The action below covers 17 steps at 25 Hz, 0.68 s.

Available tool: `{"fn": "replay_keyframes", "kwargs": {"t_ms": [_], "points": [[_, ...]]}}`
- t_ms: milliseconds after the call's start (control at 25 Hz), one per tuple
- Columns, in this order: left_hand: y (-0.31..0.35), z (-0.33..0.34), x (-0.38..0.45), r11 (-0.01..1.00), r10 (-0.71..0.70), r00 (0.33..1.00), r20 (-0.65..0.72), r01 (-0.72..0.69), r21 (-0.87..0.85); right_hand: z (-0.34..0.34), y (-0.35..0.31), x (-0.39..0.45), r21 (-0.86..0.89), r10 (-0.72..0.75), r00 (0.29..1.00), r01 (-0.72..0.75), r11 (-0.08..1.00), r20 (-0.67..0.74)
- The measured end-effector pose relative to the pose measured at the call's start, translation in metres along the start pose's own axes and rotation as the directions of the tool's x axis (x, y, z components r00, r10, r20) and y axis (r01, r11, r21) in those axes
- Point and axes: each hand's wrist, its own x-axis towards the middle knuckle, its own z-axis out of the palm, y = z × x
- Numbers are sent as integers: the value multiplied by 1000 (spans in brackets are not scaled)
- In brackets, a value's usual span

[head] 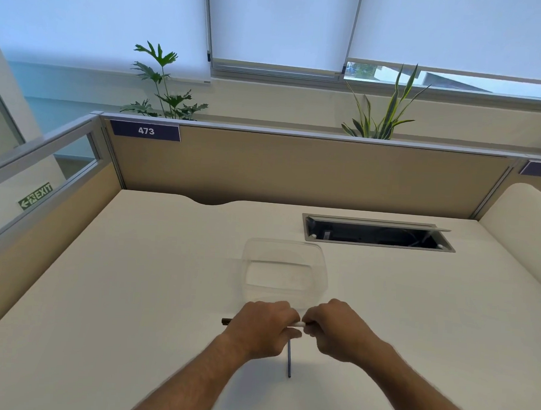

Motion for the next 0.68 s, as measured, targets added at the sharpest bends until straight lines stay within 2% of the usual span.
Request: {"fn": "replay_keyframes", "kwargs": {"t_ms": [240, 680], "points": [[7, -1, 1, 998, 64, 998, 2, -64, 2, 2, -3, -2, -26, 16, 992, -20, 999, -128], [7, -2, 3, 997, 26, 996, 82, -20, -74, 11, -5, -6, -29, -46, 947, 39, 999, -318]]}}
